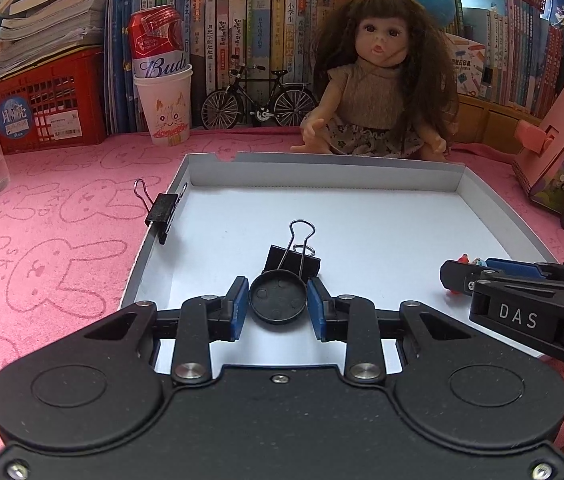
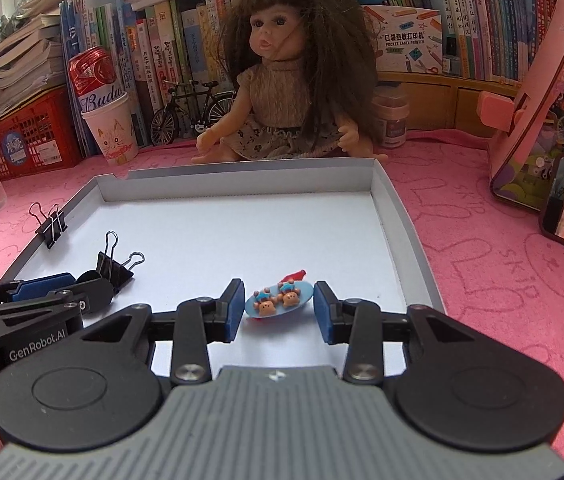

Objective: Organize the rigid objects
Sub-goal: 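Open both tools to release the lid and plate into the tray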

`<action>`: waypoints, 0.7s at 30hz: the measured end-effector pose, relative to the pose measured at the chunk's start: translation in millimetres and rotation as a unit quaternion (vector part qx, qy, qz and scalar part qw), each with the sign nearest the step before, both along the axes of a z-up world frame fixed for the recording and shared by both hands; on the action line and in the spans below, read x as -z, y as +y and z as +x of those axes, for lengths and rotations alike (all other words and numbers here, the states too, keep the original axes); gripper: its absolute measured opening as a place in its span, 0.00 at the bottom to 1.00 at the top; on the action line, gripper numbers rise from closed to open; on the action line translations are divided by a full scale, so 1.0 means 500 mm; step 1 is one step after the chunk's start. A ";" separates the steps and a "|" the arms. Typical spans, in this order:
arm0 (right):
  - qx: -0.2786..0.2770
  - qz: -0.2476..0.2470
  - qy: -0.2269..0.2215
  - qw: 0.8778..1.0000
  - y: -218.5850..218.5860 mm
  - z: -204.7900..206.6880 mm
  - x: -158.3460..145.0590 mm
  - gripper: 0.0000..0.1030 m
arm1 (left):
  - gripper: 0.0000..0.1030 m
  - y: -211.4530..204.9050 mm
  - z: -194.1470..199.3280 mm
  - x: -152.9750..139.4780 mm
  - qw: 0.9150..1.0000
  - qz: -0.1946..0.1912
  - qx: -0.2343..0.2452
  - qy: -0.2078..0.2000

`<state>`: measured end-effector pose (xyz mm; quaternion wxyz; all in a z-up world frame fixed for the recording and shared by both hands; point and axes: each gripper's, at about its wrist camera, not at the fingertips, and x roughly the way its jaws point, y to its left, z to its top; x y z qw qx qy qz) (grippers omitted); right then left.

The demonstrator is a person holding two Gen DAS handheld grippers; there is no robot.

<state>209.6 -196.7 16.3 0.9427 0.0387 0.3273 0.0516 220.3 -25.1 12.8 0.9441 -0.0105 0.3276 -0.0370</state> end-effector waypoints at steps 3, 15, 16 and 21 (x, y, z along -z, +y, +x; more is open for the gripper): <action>0.002 0.004 -0.003 1.000 -0.001 -0.006 -0.004 0.46 | 0.30 0.004 -0.005 -0.003 1.000 -0.008 -0.001 0.003; -0.005 0.004 -0.031 0.999 -0.009 -0.048 -0.040 0.69 | 0.68 0.005 -0.071 -0.045 0.999 -0.001 0.019 -0.045; -0.007 0.002 -0.034 0.999 -0.008 -0.052 -0.042 0.72 | 0.70 0.004 -0.078 -0.049 0.999 -0.001 0.021 -0.048; -0.013 -0.007 -0.047 0.999 -0.010 -0.075 -0.054 0.77 | 0.79 0.007 -0.105 -0.062 0.998 -0.003 0.028 -0.055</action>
